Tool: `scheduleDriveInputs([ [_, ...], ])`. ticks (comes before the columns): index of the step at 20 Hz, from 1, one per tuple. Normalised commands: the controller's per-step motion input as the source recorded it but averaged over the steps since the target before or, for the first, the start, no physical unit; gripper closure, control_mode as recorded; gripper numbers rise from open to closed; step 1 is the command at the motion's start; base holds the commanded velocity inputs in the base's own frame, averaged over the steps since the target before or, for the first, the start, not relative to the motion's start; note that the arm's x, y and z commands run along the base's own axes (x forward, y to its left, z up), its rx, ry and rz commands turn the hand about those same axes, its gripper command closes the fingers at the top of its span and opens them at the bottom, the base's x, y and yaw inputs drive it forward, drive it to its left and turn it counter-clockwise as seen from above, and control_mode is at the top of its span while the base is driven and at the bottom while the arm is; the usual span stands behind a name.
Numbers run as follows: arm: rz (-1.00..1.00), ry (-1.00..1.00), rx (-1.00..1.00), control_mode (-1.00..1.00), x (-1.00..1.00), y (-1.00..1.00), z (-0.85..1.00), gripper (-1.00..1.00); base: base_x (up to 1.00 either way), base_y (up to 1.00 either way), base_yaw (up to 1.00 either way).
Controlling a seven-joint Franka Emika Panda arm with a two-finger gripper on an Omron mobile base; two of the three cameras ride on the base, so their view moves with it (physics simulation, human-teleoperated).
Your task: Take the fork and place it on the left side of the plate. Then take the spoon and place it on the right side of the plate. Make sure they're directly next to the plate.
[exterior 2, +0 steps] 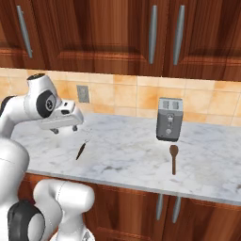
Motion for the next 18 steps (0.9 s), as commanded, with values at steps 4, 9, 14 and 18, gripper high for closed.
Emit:
scheduleDriveInputs([
  [4,0.00,0.09,-0.06,-1.00,0.24,0.28,-0.64,-1.00,0.00,0.00,0.00],
  [9,0.00,0.21,0.00,-1.00,0.57,0.02,-0.32,-1.00,0.00,0.00,0.00],
  [14,0.00,0.22,0.01,-1.00,0.65,0.00,-0.42,-1.00,0.00,0.00,0.00],
  [18,0.00,0.13,0.03,-1.00,0.68,0.01,-0.46,-1.00,0.00,0.00,0.00],
])
